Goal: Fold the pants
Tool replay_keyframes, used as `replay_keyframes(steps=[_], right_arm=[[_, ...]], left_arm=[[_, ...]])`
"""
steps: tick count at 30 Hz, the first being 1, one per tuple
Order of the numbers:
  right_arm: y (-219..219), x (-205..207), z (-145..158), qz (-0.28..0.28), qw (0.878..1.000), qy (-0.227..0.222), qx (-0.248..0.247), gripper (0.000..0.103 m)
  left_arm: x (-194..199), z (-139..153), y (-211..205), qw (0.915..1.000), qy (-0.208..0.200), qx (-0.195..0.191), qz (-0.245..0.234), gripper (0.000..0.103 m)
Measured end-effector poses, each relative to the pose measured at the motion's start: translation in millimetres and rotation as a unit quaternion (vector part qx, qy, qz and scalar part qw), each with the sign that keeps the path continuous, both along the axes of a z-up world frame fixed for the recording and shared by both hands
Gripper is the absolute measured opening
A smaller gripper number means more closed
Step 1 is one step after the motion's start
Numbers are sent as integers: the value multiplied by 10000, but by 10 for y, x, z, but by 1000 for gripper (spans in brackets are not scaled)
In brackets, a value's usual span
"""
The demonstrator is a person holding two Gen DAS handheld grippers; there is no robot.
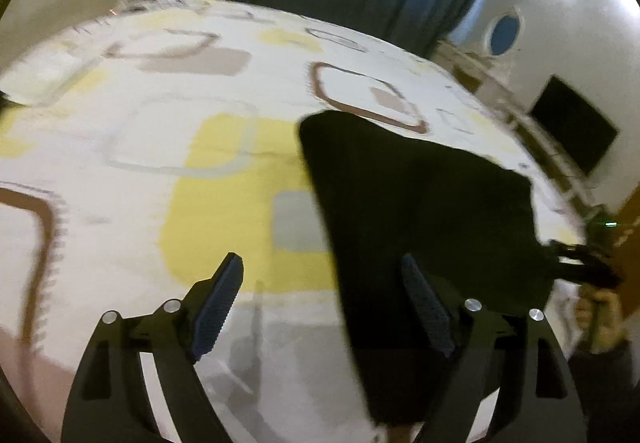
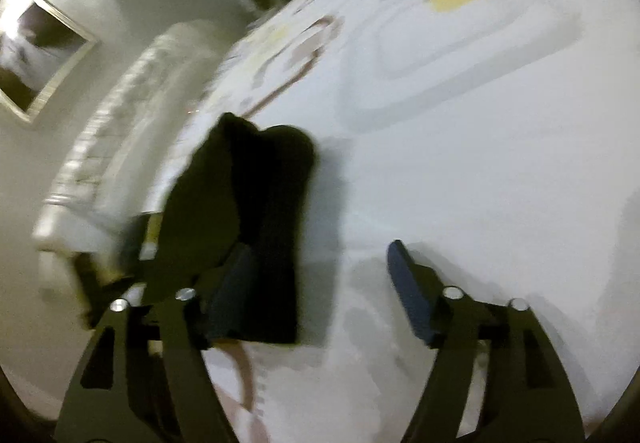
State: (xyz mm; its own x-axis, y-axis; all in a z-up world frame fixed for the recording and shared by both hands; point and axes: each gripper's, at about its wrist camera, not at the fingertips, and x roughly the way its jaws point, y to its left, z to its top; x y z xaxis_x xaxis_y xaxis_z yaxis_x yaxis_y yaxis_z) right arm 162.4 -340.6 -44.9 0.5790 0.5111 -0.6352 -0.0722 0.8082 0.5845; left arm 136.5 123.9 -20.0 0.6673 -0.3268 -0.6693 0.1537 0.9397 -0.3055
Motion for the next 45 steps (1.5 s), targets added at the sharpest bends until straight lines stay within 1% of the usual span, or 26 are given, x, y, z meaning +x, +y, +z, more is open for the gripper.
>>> replay_keyframes(steps=[1, 2, 3, 4, 6, 9, 11, 13, 17, 20, 23, 29, 33, 38, 45], right_arm=[[45, -104, 62, -153, 9994, -86, -298, 72], [138, -232, 139, -317, 9969, -200, -696, 74], [203, -314, 172, -413, 9943, -254, -950, 78], [309, -415, 219, -514, 9905, -328, -1230, 84], [484, -600, 284, -624, 9834, -575, -1603, 91], [784, -832, 316, -682, 9705, -825, -2161, 91], [970, -962, 291, -740, 9632, -878, -2431, 91], [1113, -1005, 241, -693, 9603, -833, -2571, 91], [1320, -1131, 148, -895, 9480, -802, -2947, 91], [1421, -1185, 137, -865, 9445, -858, -3050, 91], [1502, -1238, 125, -774, 9458, -916, -3018, 91], [1583, -1294, 86, -668, 9445, -942, -3074, 91], [1583, -1313, 55, -664, 9457, -879, -3059, 91], [1598, -1327, 48, -652, 9457, -877, -3061, 91], [1625, -1336, 31, -609, 9474, -826, -3032, 91]], left_arm=[[-75, 20, 2, 9997, -31, 194, 134, 81], [-144, 28, 3, 9992, -59, 329, 235, 81], [-211, 35, 3, 9985, -86, 438, 324, 81], [-289, 42, -9, 9975, -113, 545, 431, 81], [-420, 55, -59, 9963, -156, 627, 563, 81], [-577, 69, -157, 9958, -226, 611, 648, 81], [-699, 92, -261, 9955, -262, 601, 689, 82], [-797, 105, -384, 9953, -326, 620, 671, 82], [-968, 125, -604, 9916, -576, 871, 762, 82], [-1041, 95, -705, 9917, -597, 880, 724, 82], [-1083, 27, -771, 9923, -511, 870, 717, 82], [-1157, -44, -932, 9878, -574, 1219, 782, 82], [-1168, -109, -991, 9895, -499, 1174, 683, 82], [-1173, -147, -1036, 9890, -415, 1276, 628, 82], [-1165, -128, -1025, 9901, -378, 1177, 662, 82]])
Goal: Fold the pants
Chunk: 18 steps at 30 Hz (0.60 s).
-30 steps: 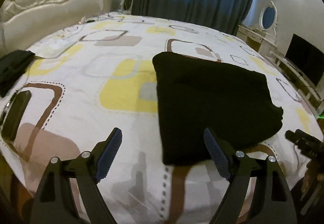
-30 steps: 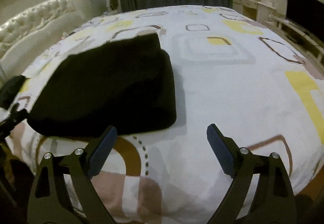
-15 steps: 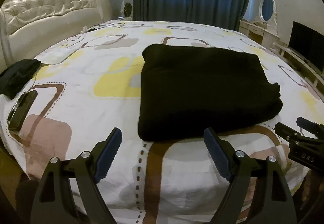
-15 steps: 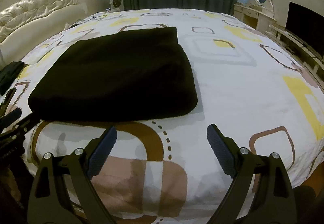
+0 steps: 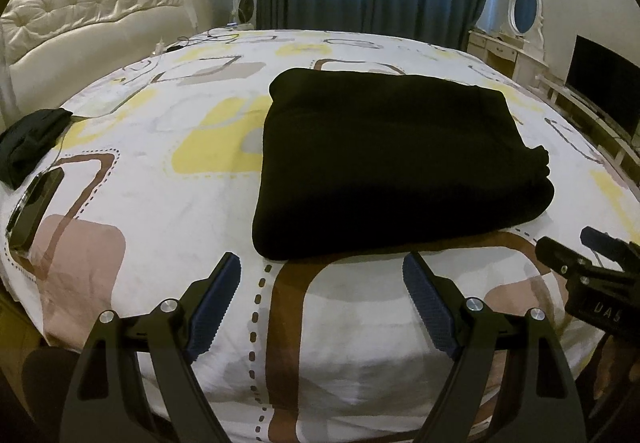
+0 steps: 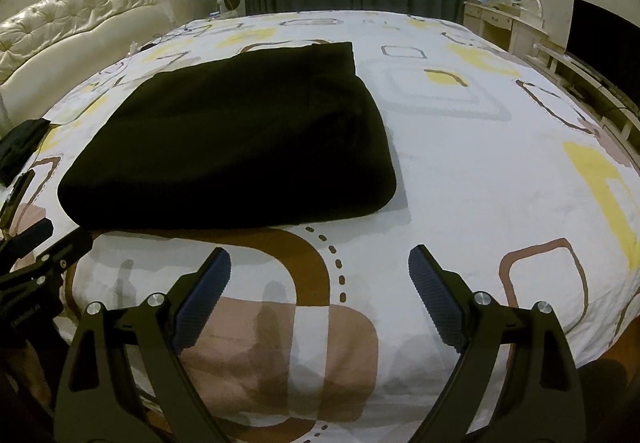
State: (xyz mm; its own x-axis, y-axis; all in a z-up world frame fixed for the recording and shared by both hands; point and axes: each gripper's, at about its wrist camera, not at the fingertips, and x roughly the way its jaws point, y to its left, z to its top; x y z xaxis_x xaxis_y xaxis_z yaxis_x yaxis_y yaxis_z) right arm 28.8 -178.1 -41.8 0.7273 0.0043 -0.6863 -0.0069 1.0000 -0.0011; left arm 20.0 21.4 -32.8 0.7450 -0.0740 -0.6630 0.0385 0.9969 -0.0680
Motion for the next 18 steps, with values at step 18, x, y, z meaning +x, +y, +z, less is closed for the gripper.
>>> replay_keyframes(steps=[18], right_arm=[[49, -13, -6, 80, 9999, 70, 56, 91]], left_arm=[[45, 3, -1, 10000, 73, -11, 52, 82]])
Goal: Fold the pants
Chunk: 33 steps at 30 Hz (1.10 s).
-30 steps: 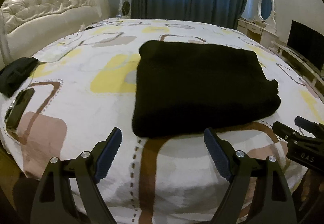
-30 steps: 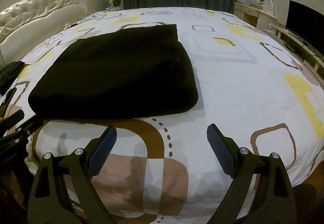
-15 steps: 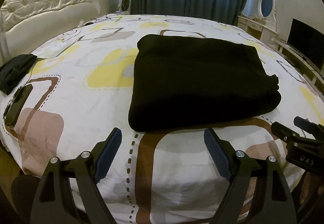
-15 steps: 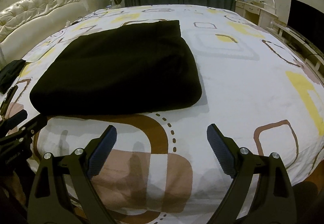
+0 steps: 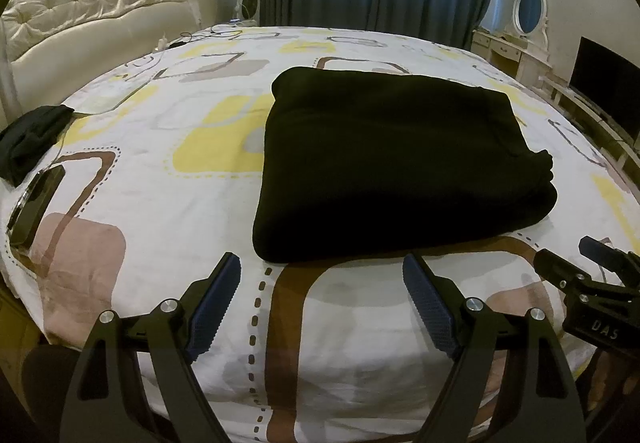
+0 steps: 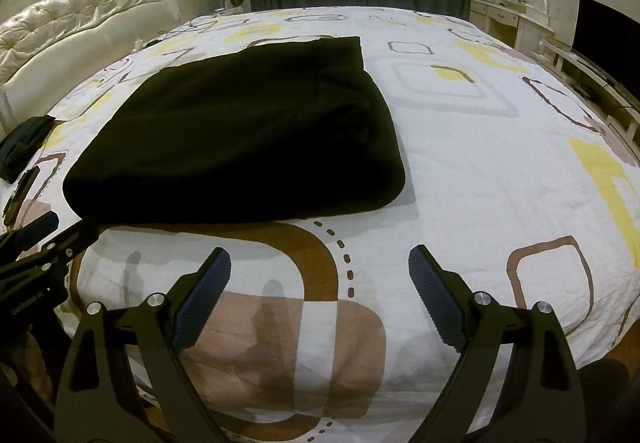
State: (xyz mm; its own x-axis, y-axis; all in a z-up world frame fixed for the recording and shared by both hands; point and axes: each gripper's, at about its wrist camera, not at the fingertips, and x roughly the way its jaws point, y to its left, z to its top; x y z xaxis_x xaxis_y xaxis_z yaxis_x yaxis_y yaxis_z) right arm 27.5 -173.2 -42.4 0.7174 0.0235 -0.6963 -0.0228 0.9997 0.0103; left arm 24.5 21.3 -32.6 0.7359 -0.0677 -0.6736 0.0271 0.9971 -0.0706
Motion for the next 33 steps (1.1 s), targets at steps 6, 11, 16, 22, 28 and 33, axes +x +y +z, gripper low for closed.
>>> replay_keyframes(steps=[6, 11, 16, 22, 28, 33], right_arm=[[14, -7, -7, 29, 10000, 19, 3, 91], [23, -7, -8, 57, 10000, 25, 17, 91], [18, -16, -17, 83, 10000, 34, 29, 91], [16, -17, -17, 91, 9999, 40, 48, 91], [25, -31, -12, 111, 9999, 42, 58, 91], [33, -38, -5, 128, 9999, 37, 67, 91]], left_arm=[[9, -3, -9, 10000, 9, 41, 40, 82], [12, 5, -9, 9999, -7, 73, 72, 82], [10, 9, -37, 9998, 13, 183, 52, 82], [-31, 83, -32, 9995, -208, 158, 150, 83], [-9, 115, -3, 9998, -186, -37, 112, 87], [-19, 155, -44, 9997, -254, -70, -17, 87]])
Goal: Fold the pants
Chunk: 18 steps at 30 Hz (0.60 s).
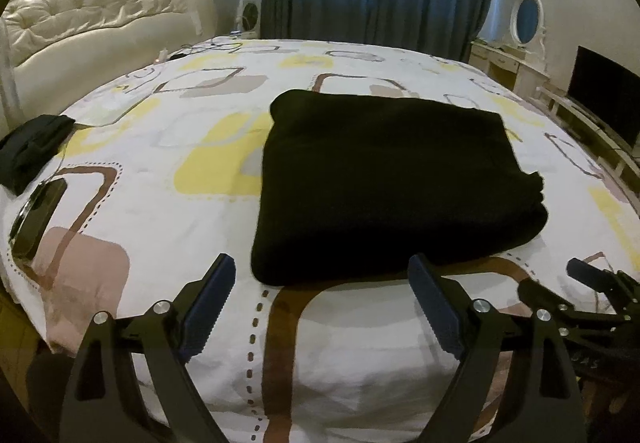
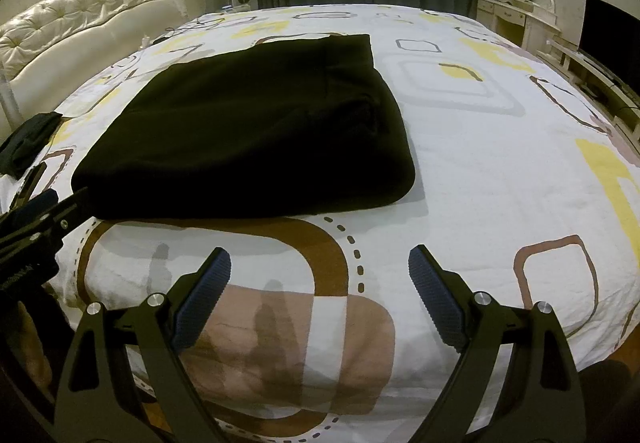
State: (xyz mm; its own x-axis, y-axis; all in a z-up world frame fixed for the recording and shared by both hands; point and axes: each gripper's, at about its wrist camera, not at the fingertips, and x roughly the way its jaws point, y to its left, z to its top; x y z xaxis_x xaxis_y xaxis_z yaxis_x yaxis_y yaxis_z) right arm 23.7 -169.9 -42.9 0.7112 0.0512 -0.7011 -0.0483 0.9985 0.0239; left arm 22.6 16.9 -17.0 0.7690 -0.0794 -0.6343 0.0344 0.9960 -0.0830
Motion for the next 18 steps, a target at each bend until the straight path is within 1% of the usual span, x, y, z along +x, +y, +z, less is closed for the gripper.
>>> replay_keyframes(steps=[4, 10, 12, 16, 18], right_arm=[[2, -5, 1, 2, 10000, 2, 8, 91], [11, -9, 9, 8, 10000, 5, 11, 91], [7, -6, 7, 4, 10000, 5, 16, 91], [4, -5, 9, 15, 10000, 7, 16, 91], [6, -10, 13, -2, 10000, -8, 10, 91]], left_arm=[[-18, 51, -36, 9997, -140, 154, 97, 88], [-12, 52, -60, 9990, -103, 282, 320, 88], [-4, 46, -69, 9994, -54, 218, 249, 89], [60, 32, -104, 9997, 153, 72, -161, 89], [51, 57, -118, 9997, -2, 239, -57, 89]])
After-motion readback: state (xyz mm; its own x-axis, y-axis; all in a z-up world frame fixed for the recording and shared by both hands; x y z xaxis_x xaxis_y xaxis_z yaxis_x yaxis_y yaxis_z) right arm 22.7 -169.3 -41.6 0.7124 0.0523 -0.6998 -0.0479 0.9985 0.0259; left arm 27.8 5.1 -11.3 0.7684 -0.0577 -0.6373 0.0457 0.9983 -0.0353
